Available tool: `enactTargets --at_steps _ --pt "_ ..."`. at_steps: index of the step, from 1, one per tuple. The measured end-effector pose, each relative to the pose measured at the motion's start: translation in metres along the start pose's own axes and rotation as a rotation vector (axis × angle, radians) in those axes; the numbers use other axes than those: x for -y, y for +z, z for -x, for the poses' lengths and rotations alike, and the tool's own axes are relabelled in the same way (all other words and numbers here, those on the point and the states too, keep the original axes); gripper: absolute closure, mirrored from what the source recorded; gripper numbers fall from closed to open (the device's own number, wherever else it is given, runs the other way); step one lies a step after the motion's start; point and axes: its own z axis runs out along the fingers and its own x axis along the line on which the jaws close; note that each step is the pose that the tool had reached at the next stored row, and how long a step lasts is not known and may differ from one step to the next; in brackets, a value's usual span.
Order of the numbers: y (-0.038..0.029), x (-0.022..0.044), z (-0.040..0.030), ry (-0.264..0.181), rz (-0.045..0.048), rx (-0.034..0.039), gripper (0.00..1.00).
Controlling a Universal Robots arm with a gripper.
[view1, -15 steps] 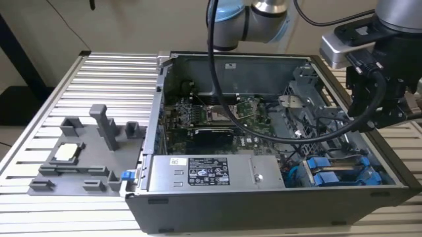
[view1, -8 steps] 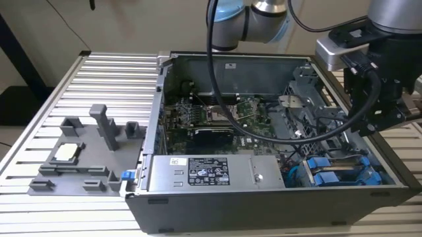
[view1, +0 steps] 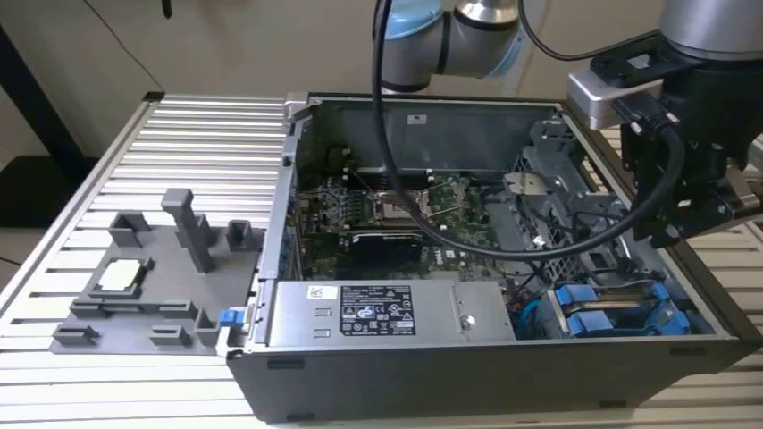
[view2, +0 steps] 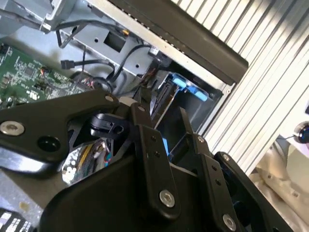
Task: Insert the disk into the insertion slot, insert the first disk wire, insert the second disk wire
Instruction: 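Insert the first disk wire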
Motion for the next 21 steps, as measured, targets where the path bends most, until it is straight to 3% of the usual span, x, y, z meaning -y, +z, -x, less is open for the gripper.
enactTargets --at_steps 4,12,15,17,21 --pt "-0.0001 -0.0035 0.0008 -0.002 -0.0088 -0.0080 0.60" --pt "-0.0002 -0.0035 0.0009 -0.002 -0.0089 -0.0084 0.60" --pt "-0.0002 -0.0035 0.0009 -0.002 -0.0089 -0.0084 0.68" --pt "-0.0002 -0.0035 0.0009 -0.002 -0.0089 -0.0083 0.80" --pt "-0.0001 -0.0035 0.0009 -0.002 -0.0089 -0.0086 0.81"
